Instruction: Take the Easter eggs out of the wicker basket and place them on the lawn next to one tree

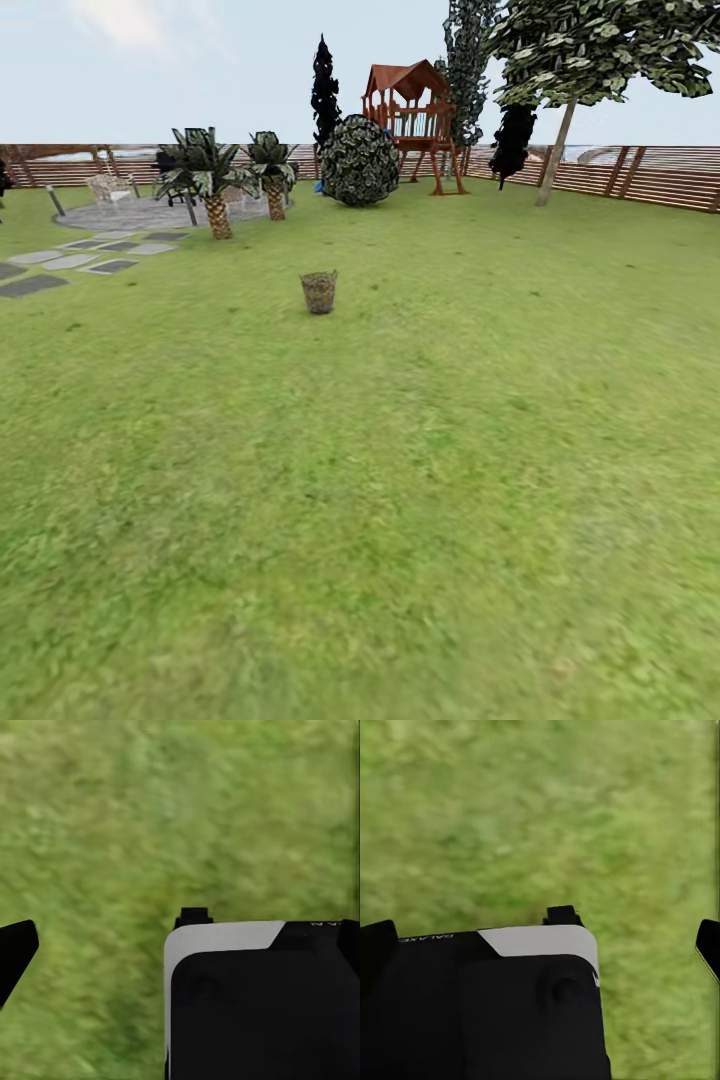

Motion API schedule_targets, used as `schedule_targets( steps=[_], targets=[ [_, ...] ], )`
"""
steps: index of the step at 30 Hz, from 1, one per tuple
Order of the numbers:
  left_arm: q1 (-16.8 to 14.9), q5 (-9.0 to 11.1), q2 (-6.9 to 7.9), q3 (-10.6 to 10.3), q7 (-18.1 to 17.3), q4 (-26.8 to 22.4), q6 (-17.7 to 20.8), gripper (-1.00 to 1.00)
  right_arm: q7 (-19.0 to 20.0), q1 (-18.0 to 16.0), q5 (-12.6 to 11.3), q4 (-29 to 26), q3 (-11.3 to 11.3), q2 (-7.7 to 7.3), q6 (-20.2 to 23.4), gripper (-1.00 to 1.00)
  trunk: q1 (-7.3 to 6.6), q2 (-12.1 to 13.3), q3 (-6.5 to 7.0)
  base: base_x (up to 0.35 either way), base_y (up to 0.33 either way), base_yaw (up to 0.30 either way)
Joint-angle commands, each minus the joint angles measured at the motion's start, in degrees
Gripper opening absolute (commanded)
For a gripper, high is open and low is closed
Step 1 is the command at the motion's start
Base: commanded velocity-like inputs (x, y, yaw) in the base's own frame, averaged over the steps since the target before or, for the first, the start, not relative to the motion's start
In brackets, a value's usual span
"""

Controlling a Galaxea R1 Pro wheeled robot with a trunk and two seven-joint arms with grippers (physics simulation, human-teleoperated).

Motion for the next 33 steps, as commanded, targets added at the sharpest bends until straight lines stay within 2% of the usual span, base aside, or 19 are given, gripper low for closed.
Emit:
schedule_targets(
  steps=[1, 33],
  targets=[
    [0.0, 0.0, 0.0, -0.1, 0.2, 0.1, -0.2, 1.0, -0.1, 0.0, -0.3, 0.0, -0.2, 0.03, 0.0, 1.0, 0.06, -0.1, -0.1, 0.301, -0.108, 0.0],
    [0.0, 0.0, 0.0, 0.0, 0.2, 0.1, -0.2, 1.0, -0.1, 0.0, -0.2, 0.0, -0.2, 0.03, 0.0, 1.0, 0.06, -0.1, -0.1, 0.301, -0.098, 0.0]
  ],
)
